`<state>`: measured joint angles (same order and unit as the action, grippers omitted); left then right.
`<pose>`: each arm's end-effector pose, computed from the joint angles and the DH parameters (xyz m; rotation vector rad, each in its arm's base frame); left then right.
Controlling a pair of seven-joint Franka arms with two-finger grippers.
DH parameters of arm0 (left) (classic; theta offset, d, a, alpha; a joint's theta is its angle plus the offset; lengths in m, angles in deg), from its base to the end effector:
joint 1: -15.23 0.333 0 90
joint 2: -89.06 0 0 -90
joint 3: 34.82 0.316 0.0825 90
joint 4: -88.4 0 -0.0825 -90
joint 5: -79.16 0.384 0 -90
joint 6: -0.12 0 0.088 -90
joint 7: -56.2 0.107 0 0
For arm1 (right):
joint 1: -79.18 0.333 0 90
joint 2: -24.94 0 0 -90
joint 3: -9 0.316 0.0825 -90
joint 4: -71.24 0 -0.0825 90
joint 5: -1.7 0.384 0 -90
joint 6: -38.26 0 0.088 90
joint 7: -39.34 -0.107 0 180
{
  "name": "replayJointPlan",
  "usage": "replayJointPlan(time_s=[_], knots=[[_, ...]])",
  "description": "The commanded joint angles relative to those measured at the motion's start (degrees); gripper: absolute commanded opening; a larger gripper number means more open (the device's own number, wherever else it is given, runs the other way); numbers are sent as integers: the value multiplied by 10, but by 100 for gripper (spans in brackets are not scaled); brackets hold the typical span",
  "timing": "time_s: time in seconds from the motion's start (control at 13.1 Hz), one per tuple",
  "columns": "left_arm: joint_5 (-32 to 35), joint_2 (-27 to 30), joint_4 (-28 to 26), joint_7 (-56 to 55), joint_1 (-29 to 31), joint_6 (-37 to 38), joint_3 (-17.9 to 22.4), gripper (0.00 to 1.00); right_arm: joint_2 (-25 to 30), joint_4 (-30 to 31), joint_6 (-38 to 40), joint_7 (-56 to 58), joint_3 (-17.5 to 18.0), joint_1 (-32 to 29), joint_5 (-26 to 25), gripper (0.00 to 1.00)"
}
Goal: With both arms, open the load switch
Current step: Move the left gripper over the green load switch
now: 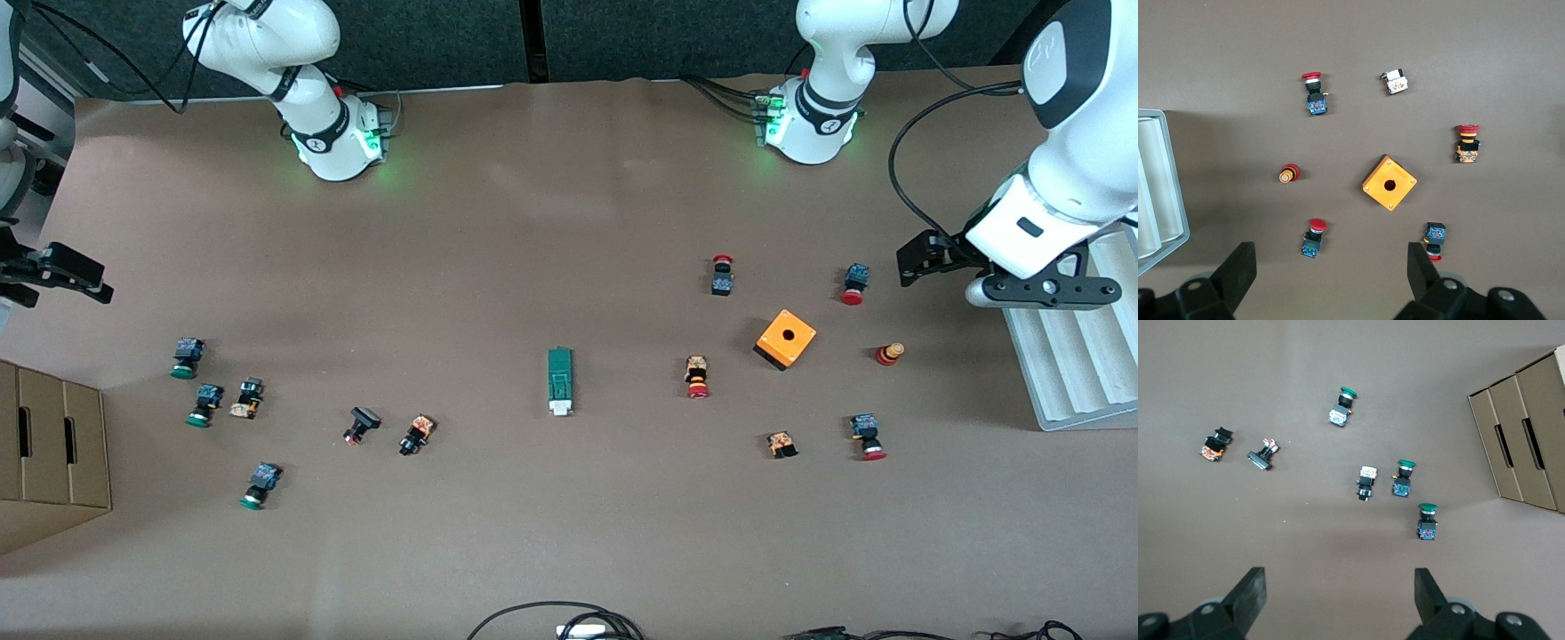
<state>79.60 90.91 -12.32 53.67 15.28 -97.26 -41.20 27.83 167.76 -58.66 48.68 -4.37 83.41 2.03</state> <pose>0.5463 -0.0607 0.5644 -3.1264 0.1052 0.0395 0.5419 -0.0897 0.6082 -3.1321 -0.0046 -0.0910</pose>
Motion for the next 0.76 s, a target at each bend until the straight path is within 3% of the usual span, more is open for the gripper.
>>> replayJointPlan(time_s=[0.0, 0.53, 0.69], knots=[[1, -4, 16, 2, -3, 14, 0, 100, -4, -10, 5, 2, -1, 3, -15, 100], [1, -5, 15, -1, -8, 14, -3, 100, -5, -12, 2, 2, -1, 3, -13, 100], [0, -19, 17, -2, -8, 15, -22, 100, -6, -12, 0, 2, 0, 3, -14, 100]])
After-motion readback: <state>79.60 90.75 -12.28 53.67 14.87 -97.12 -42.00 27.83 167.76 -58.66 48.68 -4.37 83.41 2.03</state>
